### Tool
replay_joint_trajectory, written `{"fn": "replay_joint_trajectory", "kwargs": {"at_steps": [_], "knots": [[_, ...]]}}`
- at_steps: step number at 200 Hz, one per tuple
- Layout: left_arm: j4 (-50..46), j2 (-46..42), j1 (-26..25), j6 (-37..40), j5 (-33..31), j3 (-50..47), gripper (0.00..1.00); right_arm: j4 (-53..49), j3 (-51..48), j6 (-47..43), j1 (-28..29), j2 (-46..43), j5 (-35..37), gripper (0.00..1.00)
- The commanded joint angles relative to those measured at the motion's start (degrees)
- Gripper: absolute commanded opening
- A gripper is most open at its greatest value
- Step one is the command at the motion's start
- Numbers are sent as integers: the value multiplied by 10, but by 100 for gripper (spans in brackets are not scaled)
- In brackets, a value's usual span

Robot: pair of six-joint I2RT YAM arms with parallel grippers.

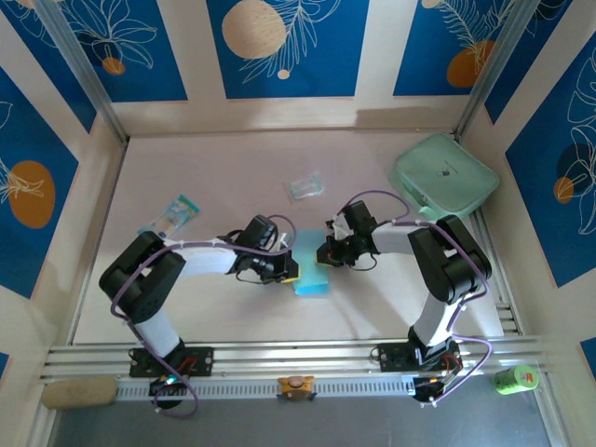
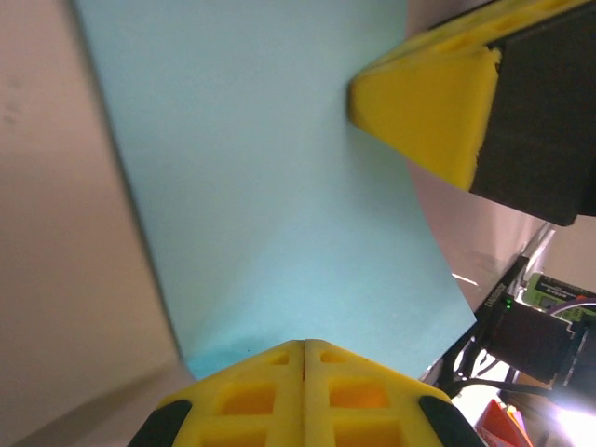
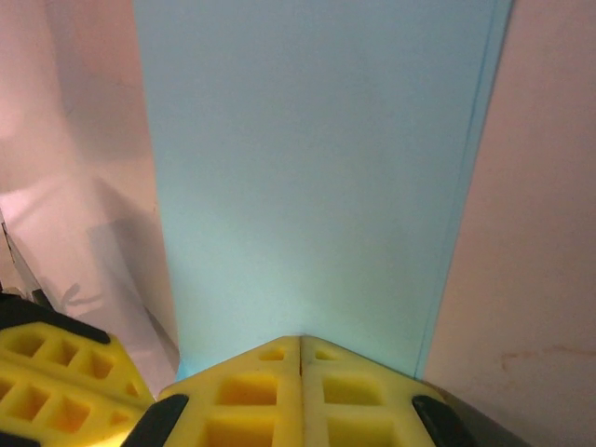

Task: Fold a paper plane with a square sheet of paper (pick it up from the middle)
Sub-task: First fold the square sheet of paper in half at the center of the table.

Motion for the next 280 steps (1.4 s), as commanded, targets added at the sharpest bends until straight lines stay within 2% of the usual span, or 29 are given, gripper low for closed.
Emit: {"fn": "replay_joint_trajectory", "kwargs": {"at_steps": [1, 45, 73, 149, 205, 237, 280], "knots": [[32, 21, -12, -24, 24, -8, 0, -46, -16, -4, -3, 14, 40, 0], [16, 35, -13, 3, -9, -43, 0, -46, -15, -4, -3, 16, 40, 0], [33, 36, -14, 8, -8, -71, 0, -47, -15, -4, -3, 18, 40, 0], [51, -33, -14, -7, 7, -49, 0, -49, -15, -5, -3, 17, 39, 0], [99, 28, -17, -29, 34, -50, 0, -48, -14, -5, -3, 17, 38, 0], [50, 37, -24, 9, 29, -64, 0, -52, -14, -5, -4, 18, 43, 0], [-37, 1, -42, 82, 7, -69, 0, -51, -14, -5, -7, 18, 41, 0]]}}
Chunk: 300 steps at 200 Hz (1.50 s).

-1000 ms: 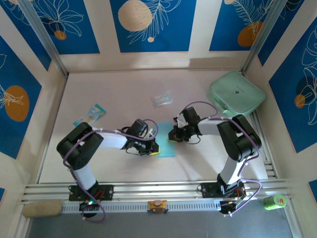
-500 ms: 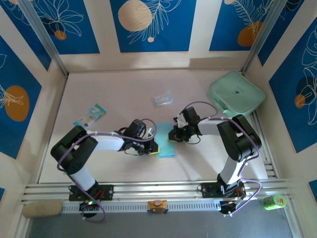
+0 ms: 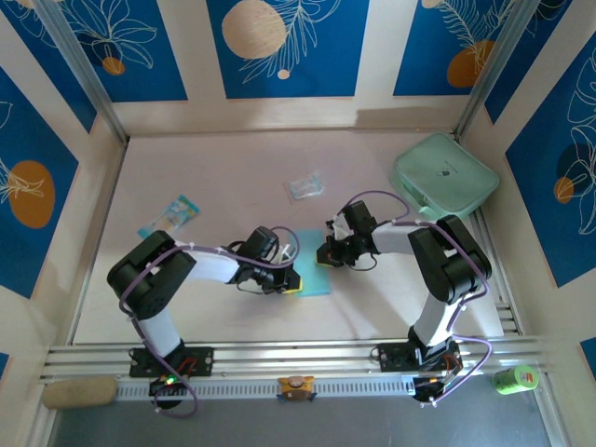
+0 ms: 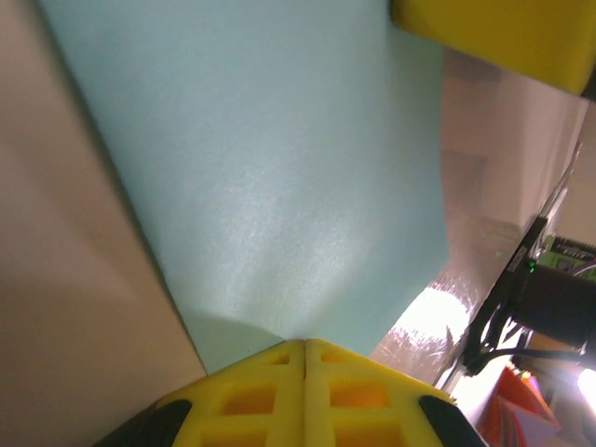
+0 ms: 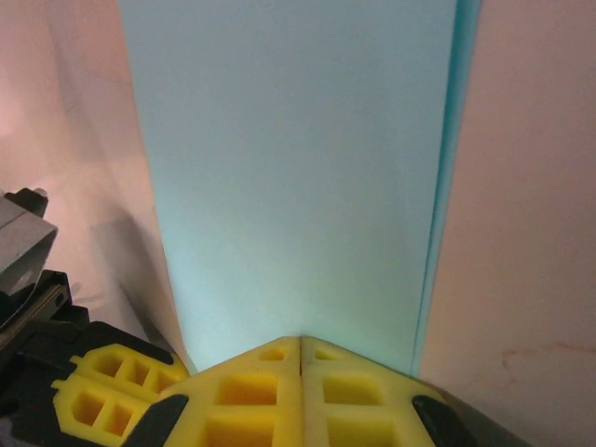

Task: Fold a paper plane with a square sheet of paper (pick it up from the middle)
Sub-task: First fold the square sheet of paper in half at the center of the table, then fold the triangle a second time at the center of the table.

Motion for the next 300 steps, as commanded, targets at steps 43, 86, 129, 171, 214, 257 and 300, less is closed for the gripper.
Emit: {"fn": "replay_joint_trajectory", "kwargs": {"at_steps": [43, 86, 129, 171, 214, 257, 300], "knots": [[-138, -46, -29, 73, -35, -26, 0, -47, -15, -5, -5, 16, 40, 0], [-163, -129, -39, 78, -83, -7, 0, -33, -10, -12, 4, 14, 10, 0], [-136, -186, 16, 39, -138, 9, 0, -62, 49, -28, 30, -20, -7, 2], [-10, -62, 74, -14, -39, 68, 0, -120, 63, 1, 35, -108, 36, 13], [-30, 36, 101, 14, -12, 174, 0, -128, -28, 129, 35, -233, 93, 38], [-66, 116, 123, 37, -10, 246, 1, -102, -115, 259, 58, -304, 131, 47], [-81, 178, 137, 47, 19, 288, 1, -89, -127, 291, 85, -279, 129, 47]]}}
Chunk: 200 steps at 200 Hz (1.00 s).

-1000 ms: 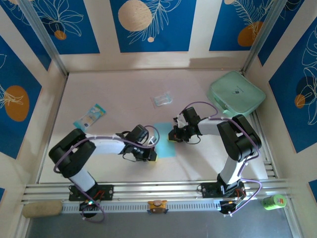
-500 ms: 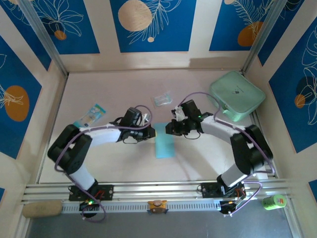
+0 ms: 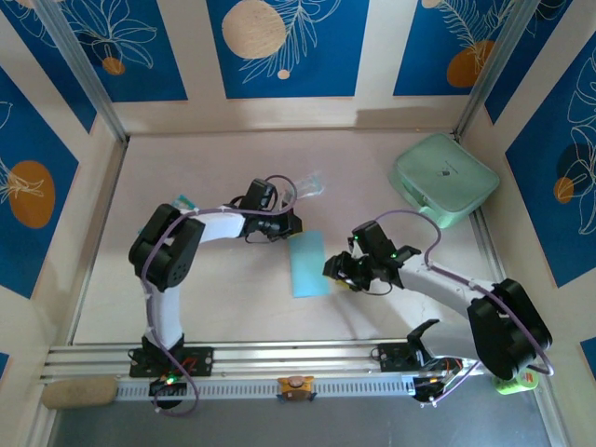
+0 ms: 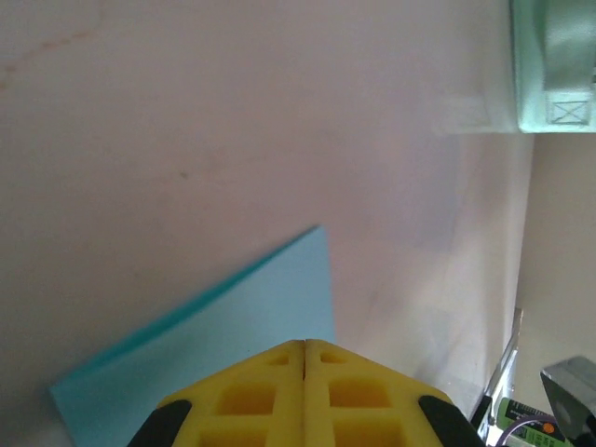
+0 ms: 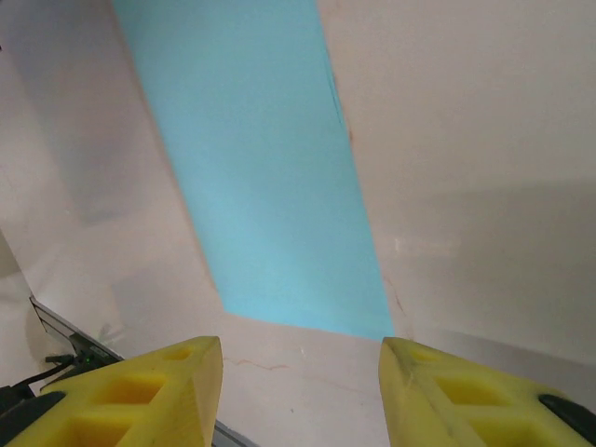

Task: Fold a paper plane with a square sheet of paper (pick it up from the middle)
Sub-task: Fold the triangle a second time at the center of the table.

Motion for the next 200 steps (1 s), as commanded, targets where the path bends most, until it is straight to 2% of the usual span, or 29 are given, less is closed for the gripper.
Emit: {"fn": "replay_joint_trajectory", "kwargs": {"at_steps": [1, 55, 85, 148, 200], "knots": [[-35, 32, 9, 25, 33, 31, 1, 16, 5, 40, 10, 16, 2, 47], [-45, 56, 14, 43, 14, 4, 1, 13, 22, 28, 25, 67, -14, 48], [-19, 61, 22, 31, 27, -24, 2, 1, 28, 25, 26, 85, -9, 48], [-27, 54, 26, 34, 20, -33, 2, 10, 13, 37, 26, 84, -27, 49], [-29, 56, 26, 30, 20, -30, 2, 27, 11, 38, 29, 125, -43, 49]]}}
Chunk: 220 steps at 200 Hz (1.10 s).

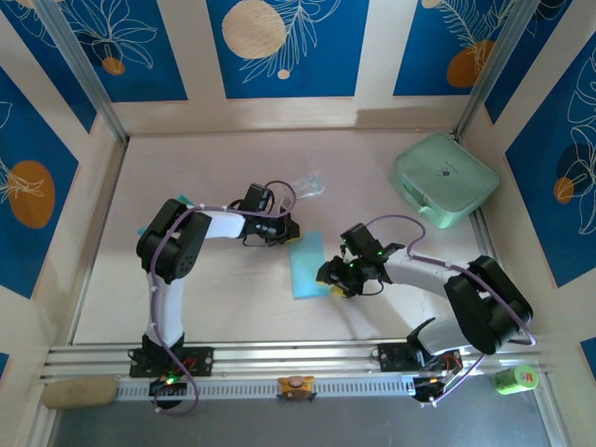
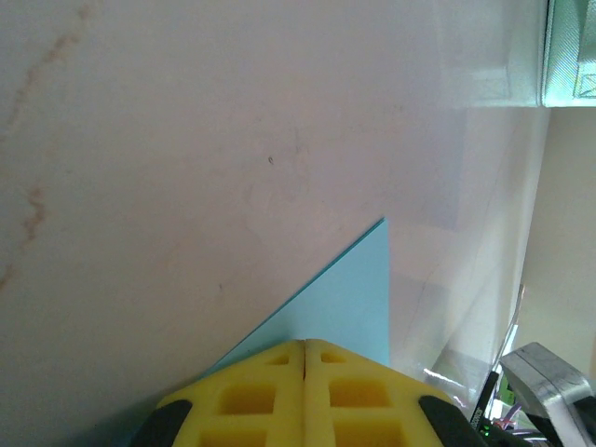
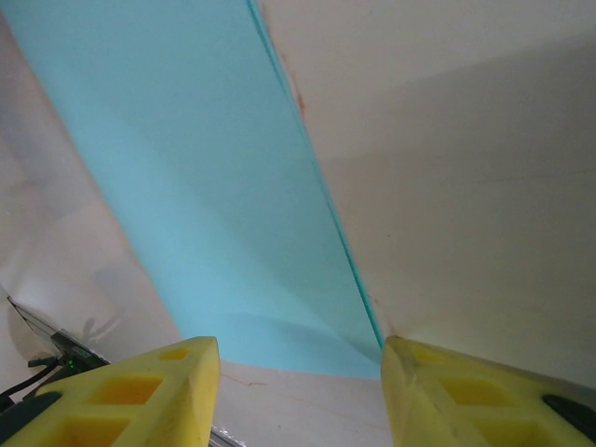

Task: Fold a paper plane with a square sheet of paper (pick it up from the middle)
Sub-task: Fold the triangle a second time at the center of the table.

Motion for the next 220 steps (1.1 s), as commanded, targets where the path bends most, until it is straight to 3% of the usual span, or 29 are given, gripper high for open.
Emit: {"fn": "replay_joint_trajectory", "kwargs": {"at_steps": [1, 65, 118, 220], "knots": [[-51, 18, 8, 4, -26, -20, 1, 5, -5, 9, 6, 23, -21, 49], [-52, 18, 8, 2, -23, -16, 1, 37, 12, 7, 15, -2, -24, 47], [-50, 18, 8, -1, -24, -20, 1, -55, 5, 9, 7, -36, 15, 50], [-46, 16, 8, -4, -20, -20, 1, 34, -5, 20, 7, -12, -27, 50]]}}
